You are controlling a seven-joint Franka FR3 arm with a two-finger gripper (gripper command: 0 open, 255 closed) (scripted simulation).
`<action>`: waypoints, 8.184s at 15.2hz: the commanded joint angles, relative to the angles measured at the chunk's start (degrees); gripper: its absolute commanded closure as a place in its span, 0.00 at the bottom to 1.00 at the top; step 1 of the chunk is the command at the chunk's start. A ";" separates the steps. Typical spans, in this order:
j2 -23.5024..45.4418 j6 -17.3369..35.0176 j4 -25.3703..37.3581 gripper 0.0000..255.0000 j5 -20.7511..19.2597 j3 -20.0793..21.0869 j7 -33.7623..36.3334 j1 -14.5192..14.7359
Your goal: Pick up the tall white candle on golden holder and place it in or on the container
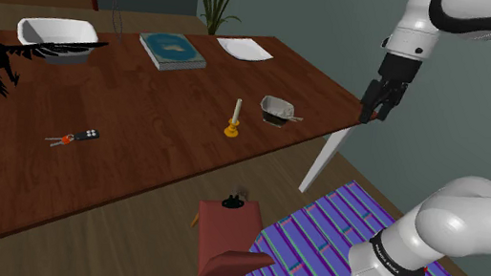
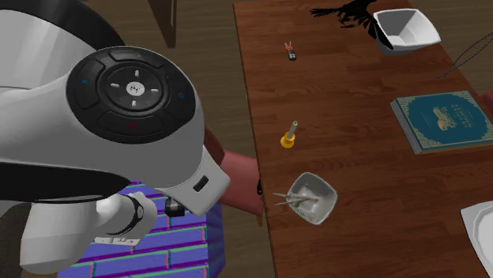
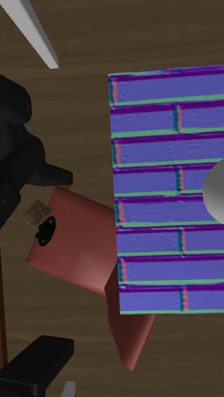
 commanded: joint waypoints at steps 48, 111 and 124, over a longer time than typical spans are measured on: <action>85.09 7.49 65.51 0.00 -9.62 10.76 17.67 11.53; 72.25 -5.96 67.22 1.00 -13.13 5.38 -2.28 -2.88; 72.86 0.79 61.03 1.00 -13.13 5.38 -1.57 -3.11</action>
